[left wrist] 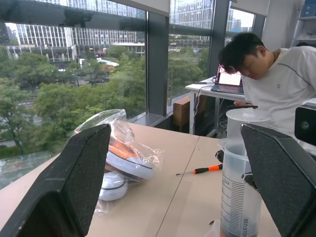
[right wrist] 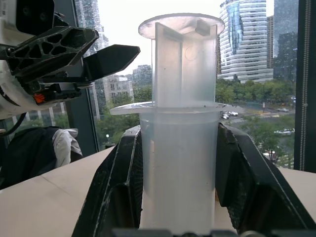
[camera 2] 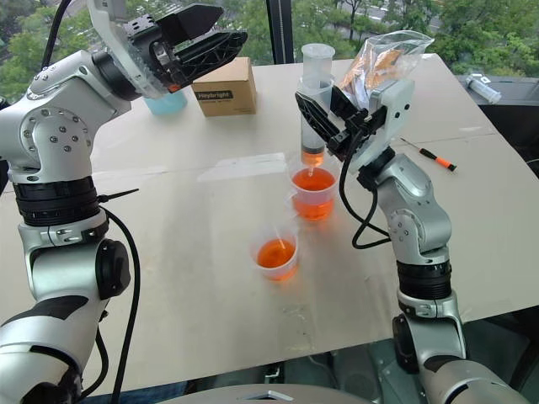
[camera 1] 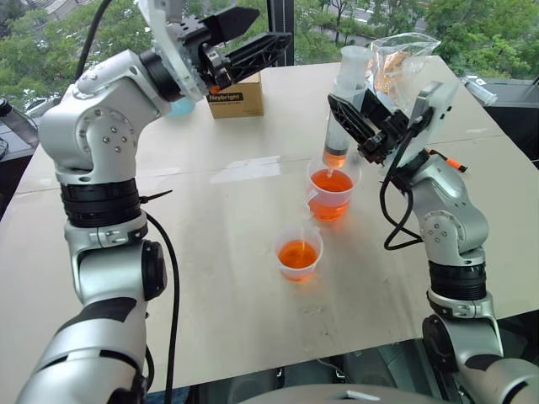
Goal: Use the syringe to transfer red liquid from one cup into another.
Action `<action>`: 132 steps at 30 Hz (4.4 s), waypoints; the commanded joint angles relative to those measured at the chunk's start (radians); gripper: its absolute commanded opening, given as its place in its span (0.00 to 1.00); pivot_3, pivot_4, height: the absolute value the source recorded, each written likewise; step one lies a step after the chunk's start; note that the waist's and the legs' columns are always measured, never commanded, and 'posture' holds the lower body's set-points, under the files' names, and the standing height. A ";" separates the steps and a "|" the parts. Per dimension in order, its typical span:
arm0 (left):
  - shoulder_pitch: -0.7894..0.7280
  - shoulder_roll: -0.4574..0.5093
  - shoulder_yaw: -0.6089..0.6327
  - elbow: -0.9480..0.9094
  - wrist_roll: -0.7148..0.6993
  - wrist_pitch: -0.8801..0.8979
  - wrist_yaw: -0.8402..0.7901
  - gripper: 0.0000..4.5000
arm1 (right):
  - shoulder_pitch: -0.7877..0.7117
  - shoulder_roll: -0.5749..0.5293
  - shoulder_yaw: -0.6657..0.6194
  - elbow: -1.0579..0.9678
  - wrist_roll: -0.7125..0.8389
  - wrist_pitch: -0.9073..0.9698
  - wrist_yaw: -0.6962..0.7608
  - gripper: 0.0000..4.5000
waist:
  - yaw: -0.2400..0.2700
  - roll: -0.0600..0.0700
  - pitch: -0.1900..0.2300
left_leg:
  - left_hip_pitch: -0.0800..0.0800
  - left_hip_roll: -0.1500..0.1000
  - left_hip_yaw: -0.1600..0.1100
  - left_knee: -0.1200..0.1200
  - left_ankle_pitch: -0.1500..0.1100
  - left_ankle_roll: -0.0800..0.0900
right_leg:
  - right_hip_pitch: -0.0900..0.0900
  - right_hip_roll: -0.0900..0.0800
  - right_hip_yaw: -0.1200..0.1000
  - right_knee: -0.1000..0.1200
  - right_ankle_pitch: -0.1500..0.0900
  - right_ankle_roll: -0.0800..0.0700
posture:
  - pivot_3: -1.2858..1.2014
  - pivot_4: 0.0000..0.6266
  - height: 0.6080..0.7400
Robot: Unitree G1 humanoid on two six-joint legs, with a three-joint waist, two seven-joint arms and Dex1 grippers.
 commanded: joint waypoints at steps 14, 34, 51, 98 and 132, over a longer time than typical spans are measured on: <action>-0.051 0.063 0.058 -0.069 -0.219 0.077 -0.172 0.95 | 0.015 -0.030 0.044 -0.252 0.428 0.247 0.108 0.33 | 0.001 0.000 0.000 | 0.000 0.000 -0.001 0.001 0.000 0.000 | 0.001 0.000 -0.001 0.000 0.000 0.000 | 0.52 0.24 1.00; -0.015 0.080 0.016 -0.142 -0.277 0.153 -0.178 0.55 | 0.124 -0.046 0.131 -0.273 0.373 0.246 0.152 0.33 | 0.002 0.000 0.000 | 0.000 0.000 -0.001 0.001 0.000 0.000 | 0.001 0.000 -0.001 0.000 0.000 0.000 | 0.52 0.24 1.00; 0.146 0.120 -0.041 -0.293 -0.357 0.275 -0.226 0.01 | 0.157 -0.049 0.132 -0.282 0.369 0.250 0.141 0.33 | 0.001 0.000 0.000 | 0.000 0.000 -0.001 0.001 0.000 0.000 | 0.001 0.000 -0.001 0.000 0.000 0.000 | 0.52 0.24 1.00; 0.079 0.115 0.078 -0.181 -0.378 0.219 -0.055 0.55 | 0.154 -0.037 0.109 -0.280 0.359 0.236 0.161 0.33 | 0.005 0.000 0.000 | 0.000 0.000 -0.001 0.001 0.000 0.000 | 0.001 0.000 -0.001 -0.001 0.000 0.000 | 0.52 0.24 1.00; 1.122 0.188 0.105 -0.527 0.231 -0.169 0.216 0.56 | 0.053 -0.677 0.018 0.389 -0.054 0.138 0.399 0.99 | 0.037 -0.001 0.000 | -0.002 0.001 0.003 -0.003 -0.002 0.003 | 0.000 -0.008 0.004 -0.011 0.000 0.000 | 0.52 0.24 1.00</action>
